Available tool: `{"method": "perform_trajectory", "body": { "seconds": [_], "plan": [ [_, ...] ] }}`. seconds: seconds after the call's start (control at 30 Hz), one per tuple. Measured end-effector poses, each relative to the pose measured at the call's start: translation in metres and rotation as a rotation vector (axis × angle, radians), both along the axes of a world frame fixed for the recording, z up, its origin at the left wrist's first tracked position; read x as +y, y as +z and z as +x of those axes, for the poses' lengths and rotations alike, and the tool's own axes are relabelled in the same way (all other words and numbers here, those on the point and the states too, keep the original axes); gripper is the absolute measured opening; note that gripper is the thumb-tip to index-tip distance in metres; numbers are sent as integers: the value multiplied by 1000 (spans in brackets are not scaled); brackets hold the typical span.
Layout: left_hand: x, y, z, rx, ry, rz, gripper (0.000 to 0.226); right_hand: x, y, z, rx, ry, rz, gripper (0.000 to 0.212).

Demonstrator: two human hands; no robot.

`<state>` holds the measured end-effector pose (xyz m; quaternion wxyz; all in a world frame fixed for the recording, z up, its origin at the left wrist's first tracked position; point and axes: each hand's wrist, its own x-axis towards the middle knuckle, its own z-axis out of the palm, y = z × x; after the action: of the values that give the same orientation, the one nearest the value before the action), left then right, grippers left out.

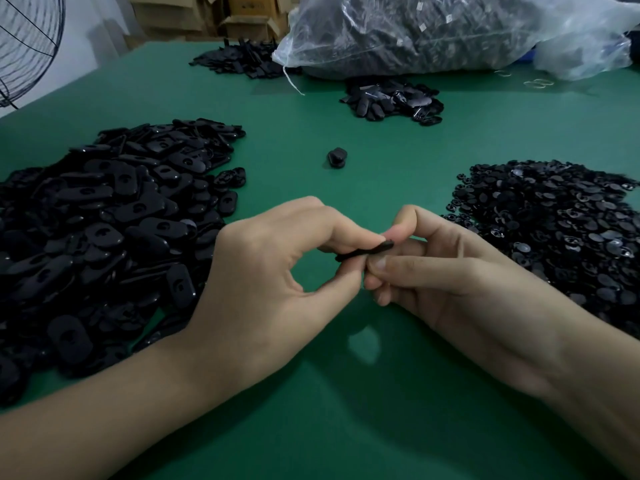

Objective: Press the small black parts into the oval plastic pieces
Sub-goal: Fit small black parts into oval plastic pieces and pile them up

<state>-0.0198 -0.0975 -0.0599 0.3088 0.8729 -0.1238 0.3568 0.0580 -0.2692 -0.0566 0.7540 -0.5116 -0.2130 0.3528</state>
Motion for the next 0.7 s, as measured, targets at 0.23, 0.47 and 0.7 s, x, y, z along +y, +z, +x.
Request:
{"method": "perform_trajectory", "body": {
  "seconds": [0.23,0.47,0.7],
  "plan": [
    [4,-4,7,324,-67,-410,26,4,-3,4,-367,-216,-214,11],
    [12,9,13,441,-191,-171,57,0,-4,11,-316,-252,-250,18],
    [39,29,56,539,-50,-96,53,4,-9,12,-341,-299,-252,15]
  ]
}}
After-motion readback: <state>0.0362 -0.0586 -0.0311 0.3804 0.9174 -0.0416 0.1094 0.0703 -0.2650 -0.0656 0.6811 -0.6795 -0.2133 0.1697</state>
